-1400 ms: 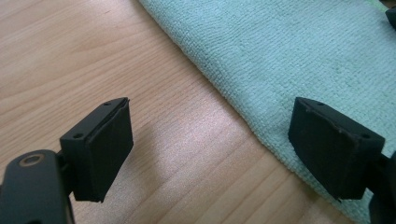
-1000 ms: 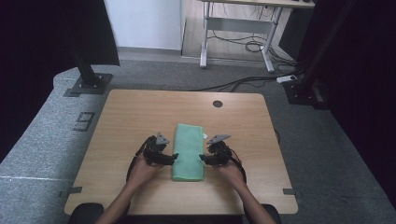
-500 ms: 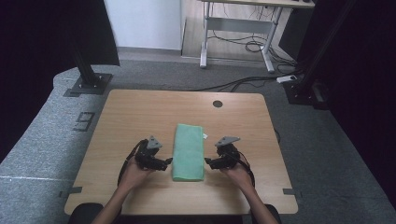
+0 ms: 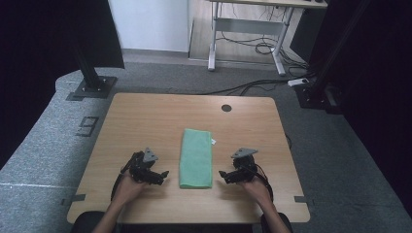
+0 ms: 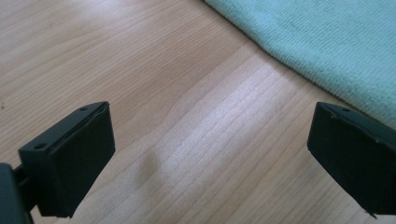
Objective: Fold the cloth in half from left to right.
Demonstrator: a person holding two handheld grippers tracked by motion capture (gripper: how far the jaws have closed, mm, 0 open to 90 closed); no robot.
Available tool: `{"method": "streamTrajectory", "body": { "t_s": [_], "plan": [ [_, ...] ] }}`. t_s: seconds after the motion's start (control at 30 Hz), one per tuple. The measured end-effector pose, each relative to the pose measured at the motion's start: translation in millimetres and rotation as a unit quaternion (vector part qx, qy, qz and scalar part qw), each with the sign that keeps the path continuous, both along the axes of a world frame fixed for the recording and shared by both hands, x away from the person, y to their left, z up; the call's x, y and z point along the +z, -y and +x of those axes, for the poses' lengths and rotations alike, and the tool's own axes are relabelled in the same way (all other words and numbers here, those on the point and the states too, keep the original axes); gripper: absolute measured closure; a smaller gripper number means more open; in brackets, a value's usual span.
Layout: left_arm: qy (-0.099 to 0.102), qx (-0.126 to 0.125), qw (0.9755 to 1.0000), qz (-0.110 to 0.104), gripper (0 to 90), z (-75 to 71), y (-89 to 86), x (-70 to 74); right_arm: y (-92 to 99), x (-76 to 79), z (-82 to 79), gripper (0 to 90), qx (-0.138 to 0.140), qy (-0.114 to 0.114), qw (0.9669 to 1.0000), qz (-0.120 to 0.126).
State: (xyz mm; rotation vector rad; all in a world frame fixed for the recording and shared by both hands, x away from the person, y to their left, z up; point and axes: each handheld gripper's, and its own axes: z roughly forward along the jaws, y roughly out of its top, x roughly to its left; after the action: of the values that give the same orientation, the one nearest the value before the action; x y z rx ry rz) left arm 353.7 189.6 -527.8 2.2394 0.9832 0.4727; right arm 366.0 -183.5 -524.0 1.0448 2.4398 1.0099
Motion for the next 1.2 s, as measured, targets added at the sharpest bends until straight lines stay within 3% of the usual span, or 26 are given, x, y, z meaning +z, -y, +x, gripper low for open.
{"method": "streamTrajectory", "body": {
  "t_s": [0.43,0.7,0.87,1.2],
  "plan": [
    [-0.015,0.002,0.9998,0.011,0.0,2.8,-8.1,-17.4,8.4,-21.1,-0.6,2.1,-0.009,-0.002,0.9999,-0.006],
    [-0.034,0.005,0.9992,-0.018,0.0,5.9,-12.9,-21.2,11.5,-29.3,0.7,1.1,-0.011,0.000,0.9999,-0.006],
    [-0.035,0.006,0.9992,-0.018,0.0,6.1,-12.9,-21.3,14.2,-32.6,1.7,0.0,-0.013,0.003,0.9999,0.006],
    [-0.035,0.017,0.9991,-0.018,0.0,5.9,-11.0,-21.3,14.1,-32.6,1.7,0.0,-0.013,0.002,0.9999,0.006]
  ]
}}
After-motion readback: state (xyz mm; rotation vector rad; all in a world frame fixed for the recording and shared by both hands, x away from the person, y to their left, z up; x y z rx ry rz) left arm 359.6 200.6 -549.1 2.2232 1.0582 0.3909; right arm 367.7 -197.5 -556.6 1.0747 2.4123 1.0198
